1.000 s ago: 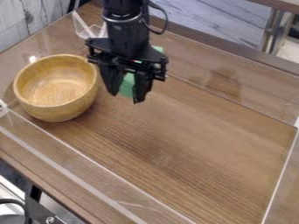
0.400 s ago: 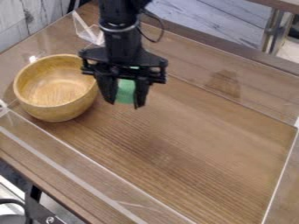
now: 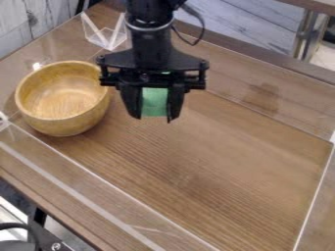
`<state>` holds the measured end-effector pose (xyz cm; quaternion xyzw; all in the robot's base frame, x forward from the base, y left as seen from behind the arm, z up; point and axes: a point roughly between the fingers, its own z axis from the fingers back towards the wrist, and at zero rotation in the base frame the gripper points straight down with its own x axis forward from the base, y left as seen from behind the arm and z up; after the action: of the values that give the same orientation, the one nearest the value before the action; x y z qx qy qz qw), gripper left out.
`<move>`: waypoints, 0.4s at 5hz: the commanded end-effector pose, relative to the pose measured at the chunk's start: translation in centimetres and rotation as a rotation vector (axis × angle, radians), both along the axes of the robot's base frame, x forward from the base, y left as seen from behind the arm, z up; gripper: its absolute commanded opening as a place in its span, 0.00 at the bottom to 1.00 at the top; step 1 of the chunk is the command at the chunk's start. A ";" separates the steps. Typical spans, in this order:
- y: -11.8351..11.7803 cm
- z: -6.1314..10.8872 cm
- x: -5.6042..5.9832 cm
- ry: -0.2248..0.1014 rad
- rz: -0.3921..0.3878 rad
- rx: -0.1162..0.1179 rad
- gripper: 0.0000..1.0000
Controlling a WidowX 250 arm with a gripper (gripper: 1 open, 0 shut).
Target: Put the green block in the brown bowl
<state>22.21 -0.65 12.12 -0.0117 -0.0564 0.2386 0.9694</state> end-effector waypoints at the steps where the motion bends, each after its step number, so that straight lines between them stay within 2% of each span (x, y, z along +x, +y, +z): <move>1: 0.5 0.4 0.3 -0.050 -0.032 -0.001 0.00; 2: 0.7 -0.1 0.2 -0.059 -0.067 -0.005 0.00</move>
<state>21.92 -0.12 10.96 -0.0186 -0.0604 0.2045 0.9768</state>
